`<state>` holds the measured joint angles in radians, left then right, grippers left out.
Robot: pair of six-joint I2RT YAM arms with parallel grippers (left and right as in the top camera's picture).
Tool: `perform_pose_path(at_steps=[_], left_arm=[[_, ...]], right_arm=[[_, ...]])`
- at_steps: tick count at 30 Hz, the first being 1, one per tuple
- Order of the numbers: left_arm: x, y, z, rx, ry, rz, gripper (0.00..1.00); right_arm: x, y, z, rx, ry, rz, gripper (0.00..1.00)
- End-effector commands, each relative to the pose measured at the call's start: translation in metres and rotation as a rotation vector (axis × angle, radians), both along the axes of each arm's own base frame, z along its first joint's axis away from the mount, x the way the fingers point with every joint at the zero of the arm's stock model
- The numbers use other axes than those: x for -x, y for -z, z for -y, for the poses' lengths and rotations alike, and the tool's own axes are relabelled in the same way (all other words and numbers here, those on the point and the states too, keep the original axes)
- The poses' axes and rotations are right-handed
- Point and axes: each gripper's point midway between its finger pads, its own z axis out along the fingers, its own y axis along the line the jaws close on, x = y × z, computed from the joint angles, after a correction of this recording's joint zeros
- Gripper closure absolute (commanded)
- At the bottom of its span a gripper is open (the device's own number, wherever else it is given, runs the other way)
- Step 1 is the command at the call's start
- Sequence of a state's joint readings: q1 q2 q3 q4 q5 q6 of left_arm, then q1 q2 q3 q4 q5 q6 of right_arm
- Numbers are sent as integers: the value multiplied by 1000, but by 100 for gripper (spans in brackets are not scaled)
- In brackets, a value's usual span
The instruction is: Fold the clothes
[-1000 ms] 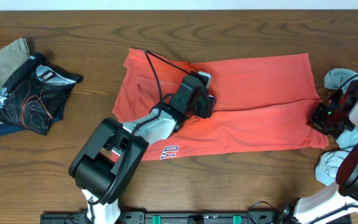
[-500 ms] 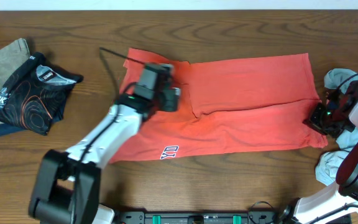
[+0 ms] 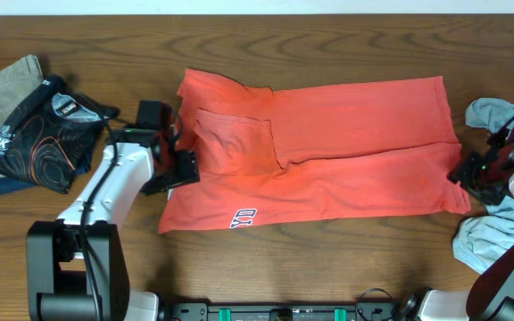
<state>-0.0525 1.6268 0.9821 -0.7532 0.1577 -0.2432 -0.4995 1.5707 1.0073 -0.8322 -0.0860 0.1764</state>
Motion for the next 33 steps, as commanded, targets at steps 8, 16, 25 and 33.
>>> perform_pose_path(at_steps=[8,16,25,33], left_arm=[[34,34,-14,0,-127,-78,24],[56,52,-14,-2,-138,-121,42],[76,52,-14,-9,-138,-196,94],[123,43,-18,-46,-189,-394,94]], right_arm=[[37,37,0,47,91,-126,45],[48,59,-6,45,110,-123,45],[53,61,-2,73,122,-141,99],[82,62,-9,40,149,-258,99]])
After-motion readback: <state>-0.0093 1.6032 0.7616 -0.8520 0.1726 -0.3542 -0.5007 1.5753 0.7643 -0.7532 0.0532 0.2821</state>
